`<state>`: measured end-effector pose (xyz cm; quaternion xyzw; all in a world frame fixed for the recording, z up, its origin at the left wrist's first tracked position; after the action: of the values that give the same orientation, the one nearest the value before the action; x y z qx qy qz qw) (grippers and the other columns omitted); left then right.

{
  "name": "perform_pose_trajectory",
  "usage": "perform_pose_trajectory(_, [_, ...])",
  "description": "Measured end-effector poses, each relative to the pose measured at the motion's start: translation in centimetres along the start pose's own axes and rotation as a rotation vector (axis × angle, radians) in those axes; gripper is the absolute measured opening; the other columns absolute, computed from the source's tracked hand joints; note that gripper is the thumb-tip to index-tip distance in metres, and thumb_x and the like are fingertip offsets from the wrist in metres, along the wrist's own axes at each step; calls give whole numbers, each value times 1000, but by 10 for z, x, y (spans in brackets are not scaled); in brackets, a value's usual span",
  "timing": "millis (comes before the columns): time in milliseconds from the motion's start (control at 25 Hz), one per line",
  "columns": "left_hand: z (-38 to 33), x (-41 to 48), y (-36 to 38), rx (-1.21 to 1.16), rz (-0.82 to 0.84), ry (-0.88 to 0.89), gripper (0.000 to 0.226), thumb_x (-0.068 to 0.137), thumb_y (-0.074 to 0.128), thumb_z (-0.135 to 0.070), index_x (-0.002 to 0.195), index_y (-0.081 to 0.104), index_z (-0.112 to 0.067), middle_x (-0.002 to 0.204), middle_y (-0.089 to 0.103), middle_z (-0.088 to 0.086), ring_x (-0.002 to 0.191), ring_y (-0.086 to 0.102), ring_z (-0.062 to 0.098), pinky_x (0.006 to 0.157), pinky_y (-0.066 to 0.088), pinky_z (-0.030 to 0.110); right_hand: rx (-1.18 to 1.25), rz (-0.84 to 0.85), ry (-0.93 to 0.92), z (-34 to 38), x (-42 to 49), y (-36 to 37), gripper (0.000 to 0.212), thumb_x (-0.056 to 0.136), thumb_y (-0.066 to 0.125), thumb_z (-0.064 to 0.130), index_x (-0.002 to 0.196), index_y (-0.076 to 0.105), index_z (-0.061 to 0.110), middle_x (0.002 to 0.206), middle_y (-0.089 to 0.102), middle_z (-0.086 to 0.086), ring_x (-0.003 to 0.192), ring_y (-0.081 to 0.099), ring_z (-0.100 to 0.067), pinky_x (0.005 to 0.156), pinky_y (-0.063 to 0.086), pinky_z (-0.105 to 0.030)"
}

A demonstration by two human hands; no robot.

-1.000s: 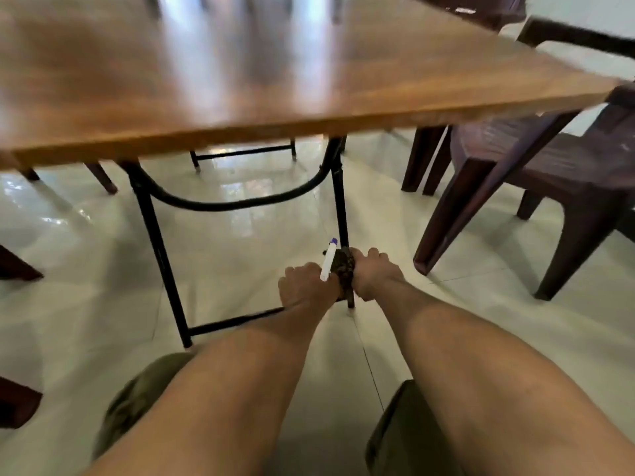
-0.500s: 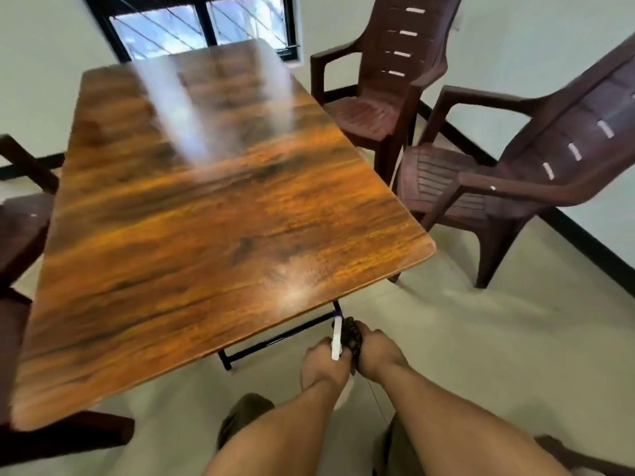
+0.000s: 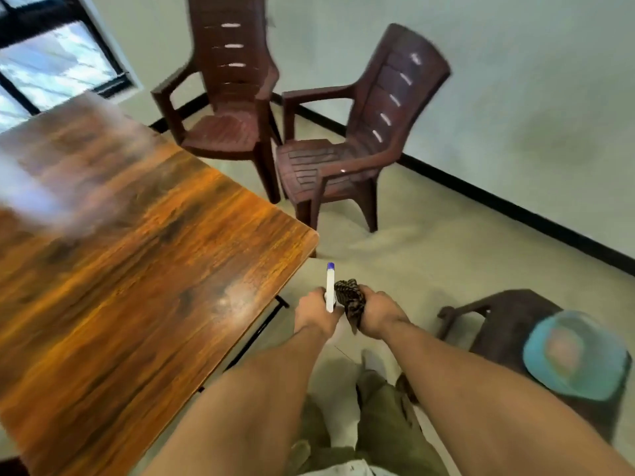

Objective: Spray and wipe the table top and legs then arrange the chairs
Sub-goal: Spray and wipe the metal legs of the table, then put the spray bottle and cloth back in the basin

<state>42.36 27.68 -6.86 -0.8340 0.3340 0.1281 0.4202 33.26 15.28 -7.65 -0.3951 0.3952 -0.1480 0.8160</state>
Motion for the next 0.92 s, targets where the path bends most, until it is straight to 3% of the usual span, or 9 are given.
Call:
perform_pose_trajectory(160, [-55, -11, 24, 62, 108, 191, 21, 83, 75, -15, 92, 56, -19, 93, 69, 7, 87, 70, 33, 79, 60, 44, 154, -121, 151, -38, -40, -35, 46, 86, 47, 47, 130, 47, 35, 109, 66, -9, 98, 65, -35, 84, 56, -39])
perform_pose_trajectory(280, [-93, -29, 63, 47, 237, 301, 21, 80, 68, -5, 84, 55, -21, 87, 66, 5, 83, 68, 33, 73, 60, 44, 228, -228, 274, -83, -80, -52, 49, 90, 47, 46, 137, 47, 31, 116, 66, -10, 104, 65, -34, 88, 54, -38])
perform_pose_trajectory(440, [-147, -50, 139, 0, 432, 377, 17, 71, 59, -12, 82, 56, -25, 87, 68, 10, 87, 71, 38, 72, 62, 51, 347, -326, 453, -165, -123, -74, 48, 96, 47, 45, 140, 48, 26, 126, 63, -12, 112, 61, -33, 100, 49, -41])
perform_pose_trajectory(680, [-242, -94, 253, 119, 598, 509, 23, 78, 60, -9, 89, 54, -29, 85, 63, 1, 87, 67, 32, 84, 60, 48, 440, -368, 645, -309, -159, -107, 44, 91, 55, 45, 133, 49, 32, 118, 66, -9, 105, 63, -32, 98, 51, -41])
perform_pose_trajectory(800, [-273, -91, 330, 160, 649, 509, 19, 71, 54, -21, 83, 57, -35, 91, 66, 17, 96, 67, 46, 84, 59, 57, 460, -358, 704, -378, -162, -118, 45, 89, 54, 46, 131, 51, 30, 110, 66, -12, 100, 65, -34, 90, 54, -40])
perform_pose_trajectory(920, [-312, -98, 377, 248, 657, 532, 17, 83, 59, -16, 95, 60, -27, 98, 68, 18, 95, 67, 43, 83, 58, 55, 479, -310, 729, -429, -152, -121, 46, 93, 49, 48, 135, 50, 29, 110, 65, -12, 98, 65, -34, 89, 54, -38])
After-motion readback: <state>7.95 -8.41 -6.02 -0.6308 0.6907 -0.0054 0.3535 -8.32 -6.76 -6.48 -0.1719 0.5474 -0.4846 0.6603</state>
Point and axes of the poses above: each hand's wrist, its own x-axis towards the middle knuckle, its own y-axis out of the palm, z = x × y, the point moved 4 cm from there along x, towards the middle knuckle
